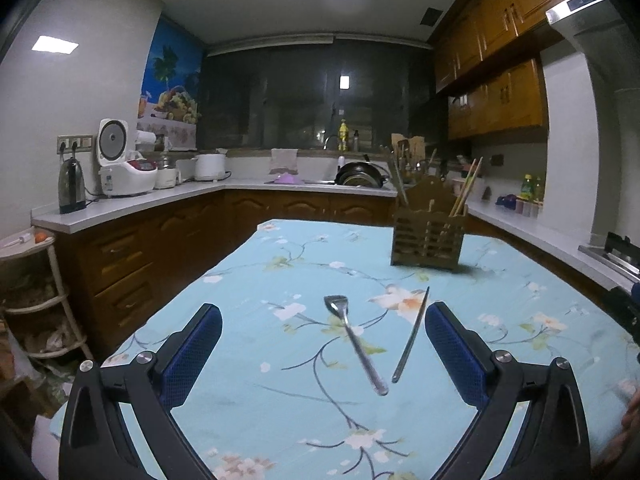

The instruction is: Organize utensils

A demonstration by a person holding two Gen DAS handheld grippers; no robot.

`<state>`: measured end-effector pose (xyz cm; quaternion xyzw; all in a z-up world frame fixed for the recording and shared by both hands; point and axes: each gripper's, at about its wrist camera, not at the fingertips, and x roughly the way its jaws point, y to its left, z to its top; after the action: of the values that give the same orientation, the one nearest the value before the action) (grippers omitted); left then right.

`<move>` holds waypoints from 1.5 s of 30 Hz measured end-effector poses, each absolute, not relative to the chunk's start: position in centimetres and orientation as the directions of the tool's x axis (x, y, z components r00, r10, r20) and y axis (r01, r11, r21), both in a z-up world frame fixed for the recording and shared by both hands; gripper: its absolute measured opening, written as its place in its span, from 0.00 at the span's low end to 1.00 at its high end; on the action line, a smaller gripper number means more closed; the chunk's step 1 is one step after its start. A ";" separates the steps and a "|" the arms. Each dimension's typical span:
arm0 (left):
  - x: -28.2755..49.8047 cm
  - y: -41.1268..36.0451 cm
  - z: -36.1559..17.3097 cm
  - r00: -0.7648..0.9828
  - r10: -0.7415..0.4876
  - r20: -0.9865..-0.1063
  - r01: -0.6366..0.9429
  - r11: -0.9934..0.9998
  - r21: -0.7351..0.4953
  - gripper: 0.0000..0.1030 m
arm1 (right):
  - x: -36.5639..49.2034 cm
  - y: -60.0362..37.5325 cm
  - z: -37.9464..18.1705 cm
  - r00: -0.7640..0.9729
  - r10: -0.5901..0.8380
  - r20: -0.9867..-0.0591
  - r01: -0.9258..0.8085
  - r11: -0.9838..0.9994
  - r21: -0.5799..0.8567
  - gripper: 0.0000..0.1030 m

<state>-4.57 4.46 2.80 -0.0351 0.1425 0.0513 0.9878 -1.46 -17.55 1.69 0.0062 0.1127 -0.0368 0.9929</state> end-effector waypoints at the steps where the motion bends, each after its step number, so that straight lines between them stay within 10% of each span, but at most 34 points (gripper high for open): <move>1: -4.4 4.5 2.9 0.952 0.097 -0.291 -0.117 0.992 -0.051 0.99 | -1.5 -17.6 1.7 0.972 -0.072 -0.223 0.075 0.997 0.005 1.00; 45: -3.4 2.9 3.2 0.955 0.070 -0.287 -0.070 0.997 0.009 0.99 | -1.4 -19.3 1.9 0.971 -0.082 -0.227 0.091 0.995 0.031 1.00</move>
<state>-3.40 2.92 3.24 -0.0008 0.1453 0.0354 0.9888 -1.42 -19.33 1.86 0.0205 0.1133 -0.0435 0.9924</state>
